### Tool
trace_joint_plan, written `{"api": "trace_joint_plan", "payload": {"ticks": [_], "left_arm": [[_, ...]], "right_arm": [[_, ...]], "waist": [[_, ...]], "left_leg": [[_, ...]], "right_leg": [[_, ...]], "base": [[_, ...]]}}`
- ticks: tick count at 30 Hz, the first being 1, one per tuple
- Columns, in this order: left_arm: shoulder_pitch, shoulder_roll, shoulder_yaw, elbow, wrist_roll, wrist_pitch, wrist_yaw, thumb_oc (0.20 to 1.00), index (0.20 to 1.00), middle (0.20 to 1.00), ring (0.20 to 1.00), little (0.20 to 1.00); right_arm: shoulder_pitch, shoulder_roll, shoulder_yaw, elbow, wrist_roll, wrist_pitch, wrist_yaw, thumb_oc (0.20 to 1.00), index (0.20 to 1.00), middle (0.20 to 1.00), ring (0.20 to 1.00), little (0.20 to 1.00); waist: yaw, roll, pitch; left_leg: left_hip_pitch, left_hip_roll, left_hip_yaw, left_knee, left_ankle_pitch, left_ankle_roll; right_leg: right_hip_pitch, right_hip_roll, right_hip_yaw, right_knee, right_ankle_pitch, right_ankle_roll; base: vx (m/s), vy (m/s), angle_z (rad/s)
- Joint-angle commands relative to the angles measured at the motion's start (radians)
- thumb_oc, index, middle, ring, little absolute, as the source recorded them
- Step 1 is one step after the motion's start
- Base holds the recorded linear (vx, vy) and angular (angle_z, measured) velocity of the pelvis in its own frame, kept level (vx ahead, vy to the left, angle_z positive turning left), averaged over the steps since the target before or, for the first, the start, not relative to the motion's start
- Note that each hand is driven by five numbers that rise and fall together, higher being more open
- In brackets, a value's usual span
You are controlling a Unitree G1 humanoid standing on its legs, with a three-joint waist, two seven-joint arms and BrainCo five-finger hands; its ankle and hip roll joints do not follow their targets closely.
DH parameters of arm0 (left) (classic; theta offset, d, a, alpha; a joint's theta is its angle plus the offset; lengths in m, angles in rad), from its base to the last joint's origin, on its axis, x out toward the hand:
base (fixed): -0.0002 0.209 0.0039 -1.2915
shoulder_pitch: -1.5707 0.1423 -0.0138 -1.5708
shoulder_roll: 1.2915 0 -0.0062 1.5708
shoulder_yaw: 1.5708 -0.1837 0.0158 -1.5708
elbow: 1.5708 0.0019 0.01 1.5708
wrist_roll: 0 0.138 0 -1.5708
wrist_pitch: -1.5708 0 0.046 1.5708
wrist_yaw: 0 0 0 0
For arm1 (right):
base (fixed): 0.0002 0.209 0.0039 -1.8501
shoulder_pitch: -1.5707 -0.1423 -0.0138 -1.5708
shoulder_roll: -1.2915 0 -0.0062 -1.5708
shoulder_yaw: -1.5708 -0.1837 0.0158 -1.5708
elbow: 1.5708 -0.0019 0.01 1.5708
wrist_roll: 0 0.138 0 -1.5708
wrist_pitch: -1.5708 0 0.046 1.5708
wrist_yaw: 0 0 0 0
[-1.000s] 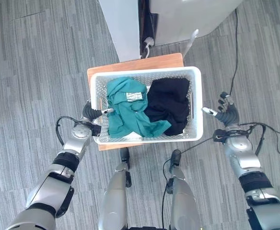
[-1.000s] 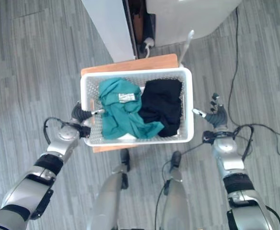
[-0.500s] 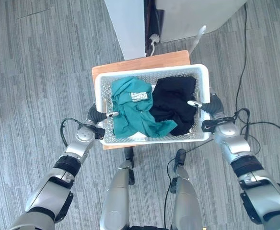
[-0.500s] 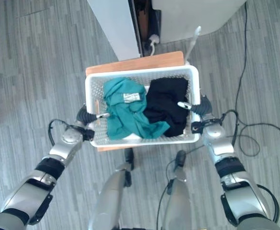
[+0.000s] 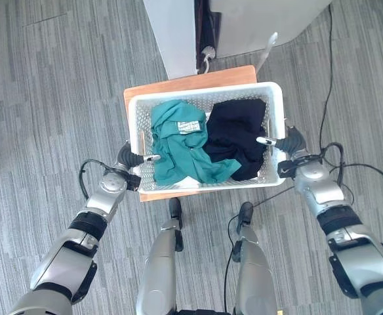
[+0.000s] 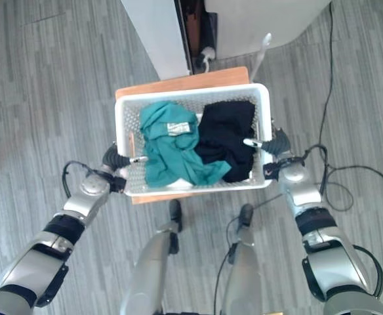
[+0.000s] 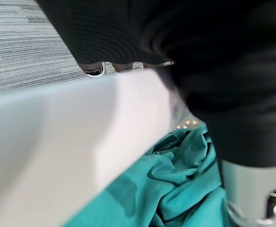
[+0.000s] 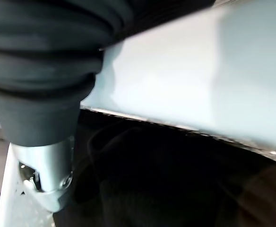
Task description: Grab the laundry basket,head to the washer,open it,put in the laundry and shut it.
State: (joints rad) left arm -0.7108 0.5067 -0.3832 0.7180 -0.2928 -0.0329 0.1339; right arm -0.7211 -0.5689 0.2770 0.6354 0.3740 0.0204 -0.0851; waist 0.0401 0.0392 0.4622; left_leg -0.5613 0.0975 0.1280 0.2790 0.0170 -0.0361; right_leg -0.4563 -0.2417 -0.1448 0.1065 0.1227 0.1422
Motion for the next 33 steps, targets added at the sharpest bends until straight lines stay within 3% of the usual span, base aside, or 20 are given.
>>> {"api": "trace_joint_plan", "payload": {"ticks": [1,2,3,5,6,8,9,12,13,20,28,33], "left_arm": [[-0.017,0.021,-0.019,0.045,0.039,0.002,-0.003,0.705,0.705,0.705,0.705,0.705],[-0.024,0.018,-0.028,0.053,0.038,0.002,-0.007,0.583,0.583,0.583,0.583,0.583],[-0.032,0.020,-0.036,0.057,0.038,0.001,-0.012,0.504,0.504,0.504,0.504,0.504],[-0.041,0.026,-0.059,0.058,0.050,0.007,-0.027,0.401,0.401,0.401,0.401,0.401],[-0.046,0.034,-0.071,0.052,0.062,0.009,-0.032,0.200,0.200,0.200,0.200,0.200],[-0.066,0.044,-0.092,0.053,0.082,0.014,-0.039,0.200,0.200,0.200,0.200,0.200],[-0.073,0.056,-0.098,0.042,0.095,0.017,-0.042,0.200,0.200,0.200,0.200,0.200],[-0.075,0.090,-0.111,-0.002,0.143,0.022,-0.055,0.200,0.200,0.200,0.200,0.200],[-0.076,0.100,-0.111,-0.017,0.158,0.020,-0.056,0.200,0.200,0.200,0.200,0.200],[-0.061,0.118,-0.116,-0.069,0.253,0.032,-0.055,0.200,0.200,0.200,0.200,0.200],[0.030,0.116,-0.057,-0.132,0.243,0.027,-0.058,0.200,0.200,0.200,0.200,0.200],[0.140,0.125,0.012,-0.221,0.207,0.021,-0.083,0.200,0.200,0.200,0.200,0.200]], "right_arm": [[0.016,-0.044,0.040,-0.023,-0.011,-0.004,0.017,1.000,1.000,1.000,1.000,1.000],[0.008,-0.045,0.047,-0.022,-0.005,-0.007,0.019,1.000,1.000,1.000,1.000,1.000],[0.004,-0.050,0.053,-0.024,-0.003,-0.009,0.024,0.931,0.931,0.931,0.931,0.931],[-0.006,-0.055,0.066,-0.030,0.004,-0.008,0.035,0.620,0.620,0.620,0.620,0.620],[-0.010,-0.061,0.072,-0.034,0.006,-0.008,0.040,0.504,0.504,0.504,0.504,0.504],[-0.017,-0.070,0.083,-0.038,0.005,-0.007,0.047,0.231,0.231,0.231,0.231,0.231],[-0.017,-0.076,0.089,-0.052,-0.006,-0.005,0.052,0.200,0.200,0.200,0.200,0.200],[-0.007,-0.093,0.084,-0.101,-0.043,-0.001,0.058,0.200,0.200,0.200,0.200,0.200],[0.000,-0.095,0.077,-0.117,-0.052,0.000,0.060,0.200,0.200,0.200,0.200,0.200],[0.048,-0.088,0.016,-0.191,-0.085,-0.002,0.041,0.200,0.200,0.200,0.200,0.200],[0.140,-0.072,-0.053,-0.256,-0.095,-0.008,0.026,0.200,0.200,0.200,0.200,0.200],[0.259,-0.077,-0.127,-0.310,-0.103,-0.003,0.040,0.200,0.200,0.200,0.200,0.200]], "waist": [[0.020,-0.011,-0.033],[0.019,-0.012,-0.033],[0.018,-0.012,-0.032],[0.017,-0.013,-0.030],[0.017,-0.013,-0.030],[0.015,-0.013,-0.030],[0.015,-0.013,-0.029],[0.014,-0.013,-0.027],[0.012,-0.014,-0.021],[0.015,-0.016,-0.015],[0.015,-0.016,-0.026],[0.009,-0.019,-0.064]], "left_leg": [[-0.072,0.021,-0.054,0.026,-0.037,-0.051],[-0.072,0.022,-0.054,0.024,-0.036,-0.051],[-0.074,0.022,-0.054,0.024,-0.036,-0.051],[-0.076,0.024,-0.054,0.025,-0.034,-0.052],[-0.078,0.026,-0.055,0.024,-0.033,-0.052],[-0.081,0.027,-0.057,0.026,-0.033,-0.052],[-0.083,0.028,-0.058,0.028,-0.034,-0.052],[-0.087,0.029,-0.061,0.029,-0.033,-0.052],[-0.100,0.025,-0.057,0.028,-0.004,-0.044],[-0.110,0.033,-0.066,0.029,-0.004,-0.044],[-0.100,0.037,-0.066,0.025,-0.010,-0.046],[-0.049,0.044,-0.066,0.017,-0.025,-0.049]], "right_leg": [[-0.013,-0.080,-0.009,0.072,-0.015,0.040],[-0.015,-0.079,-0.007,0.072,-0.014,0.040],[-0.018,-0.078,-0.006,0.073,-0.015,0.040],[-0.022,-0.077,-0.005,0.075,-0.015,0.041],[-0.024,-0.076,-0.004,0.075,-0.014,0.041],[-0.026,-0.075,-0.004,0.077,-0.017,0.041],[-0.028,-0.074,-0.003,0.078,-0.017,0.041],[-0.036,-0.074,0.000,0.083,-0.020,0.042],[-0.046,-0.078,-0.003,0.079,0.002,0.036],[-0.055,-0.075,-0.007,0.090,-0.010,0.033],[-0.054,-0.069,-0.006,0.092,-0.016,0.029],[-0.018,-0.060,0.000,0.094,-0.034,0.024]], "base": [[0.00,0.000,0.00],[0.00,0.000,0.00],[0.00,0.000,0.00],[0.00,0.000,0.00],[0.00,0.000,0.00],[0.00,0.000,0.00],[0.00,0.000,0.00],[-0.02,0.006,0.01],[-0.07,0.013,0.00],[0.00,-0.008,0.00],[0.00,-0.003,0.00],[0.04,-0.023,-0.02]]}}
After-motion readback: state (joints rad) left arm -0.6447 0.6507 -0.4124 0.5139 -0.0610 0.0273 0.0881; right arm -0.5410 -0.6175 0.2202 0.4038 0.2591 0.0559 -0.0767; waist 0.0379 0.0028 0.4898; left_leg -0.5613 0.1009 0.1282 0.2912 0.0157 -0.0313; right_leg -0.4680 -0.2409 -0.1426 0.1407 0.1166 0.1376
